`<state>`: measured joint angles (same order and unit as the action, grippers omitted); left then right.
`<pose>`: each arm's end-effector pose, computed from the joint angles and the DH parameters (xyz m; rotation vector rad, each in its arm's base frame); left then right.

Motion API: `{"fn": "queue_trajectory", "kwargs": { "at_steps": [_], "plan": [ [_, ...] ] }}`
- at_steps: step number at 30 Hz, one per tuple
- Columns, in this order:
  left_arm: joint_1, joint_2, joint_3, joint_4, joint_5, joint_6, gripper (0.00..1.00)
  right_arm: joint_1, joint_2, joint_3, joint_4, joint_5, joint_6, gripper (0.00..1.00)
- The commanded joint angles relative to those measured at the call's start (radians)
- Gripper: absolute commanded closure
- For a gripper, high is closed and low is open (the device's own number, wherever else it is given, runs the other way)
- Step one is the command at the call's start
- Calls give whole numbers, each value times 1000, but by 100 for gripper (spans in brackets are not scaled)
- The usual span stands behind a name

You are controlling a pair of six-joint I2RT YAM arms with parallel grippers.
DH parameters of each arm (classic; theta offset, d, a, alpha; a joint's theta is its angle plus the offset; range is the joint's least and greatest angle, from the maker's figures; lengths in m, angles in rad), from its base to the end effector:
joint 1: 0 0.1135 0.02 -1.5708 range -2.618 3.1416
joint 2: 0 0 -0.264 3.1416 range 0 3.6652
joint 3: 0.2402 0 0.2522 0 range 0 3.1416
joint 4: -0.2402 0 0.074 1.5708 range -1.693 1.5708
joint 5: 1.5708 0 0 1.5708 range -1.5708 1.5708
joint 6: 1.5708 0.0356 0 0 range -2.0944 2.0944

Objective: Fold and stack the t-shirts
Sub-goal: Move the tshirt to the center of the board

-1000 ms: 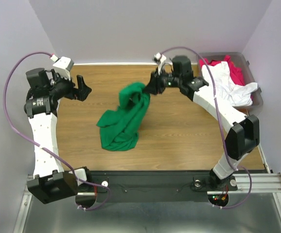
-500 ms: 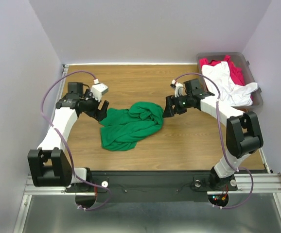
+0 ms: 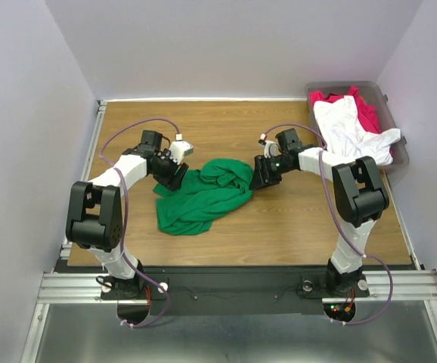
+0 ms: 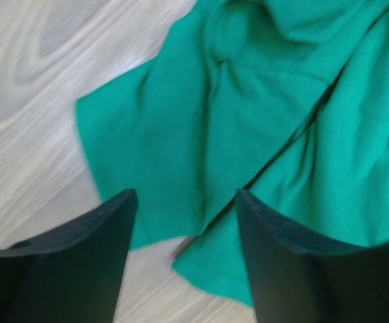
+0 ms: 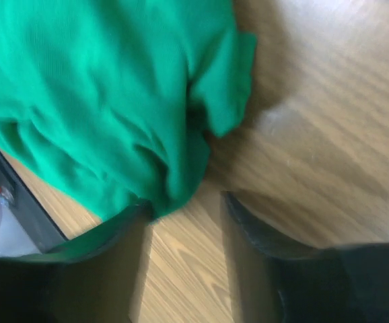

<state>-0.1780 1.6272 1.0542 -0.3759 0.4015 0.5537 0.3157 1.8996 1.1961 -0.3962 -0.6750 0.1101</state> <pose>0.3277 -0.0731 0.2079 1.0219 2.2215 -0.3414 0.3515 0.1382 0.1599 -0.4921 2.6034 1.0395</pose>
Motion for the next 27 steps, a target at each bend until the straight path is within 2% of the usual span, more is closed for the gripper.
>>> {"fn": "queue_trajectory", "kwargs": {
  "at_steps": [1, 2, 4, 6, 7, 10, 14, 15, 17, 18, 22, 27],
  "plan": [
    [-49, 43, 9, 41, 10, -18, 37, 11, 35, 74, 39, 0, 13, 60],
    [-57, 66, 10, 51, 20, -21, 39, 11, 44, 80, 40, 15, 7, 74],
    [-69, 89, 15, 52, 31, -24, 45, 11, 49, 94, 36, 28, 0, 85],
    [-74, 121, 32, 48, 49, -29, 59, 8, 44, 114, 34, 52, -9, 96],
    [-74, 128, 38, 46, 49, -32, 72, 6, 42, 120, 31, 61, -15, 99],
    [-63, 120, 56, 34, 40, -40, 99, -4, 42, 167, 5, 106, -49, 100],
    [3, 48, 86, -38, 85, -38, 100, -26, 65, 246, -33, 213, -138, 99],
    [30, 13, 102, -55, 111, -31, 100, -33, 73, 287, -39, 245, -165, 97],
    [44, -21, 131, -109, 126, -20, 100, -32, 101, 331, -69, 325, -193, 85],
    [46, -50, 144, -127, 144, -11, 100, -32, 102, 351, -79, 340, -208, 66],
    [46, -93, 211, -207, 206, -9, 100, -33, 55, 459, -110, 280, -190, 41],
    [46, -89, 357, -310, 258, -11, 100, -11, 10, 536, -147, 89, -161, 42]
  ]
}}
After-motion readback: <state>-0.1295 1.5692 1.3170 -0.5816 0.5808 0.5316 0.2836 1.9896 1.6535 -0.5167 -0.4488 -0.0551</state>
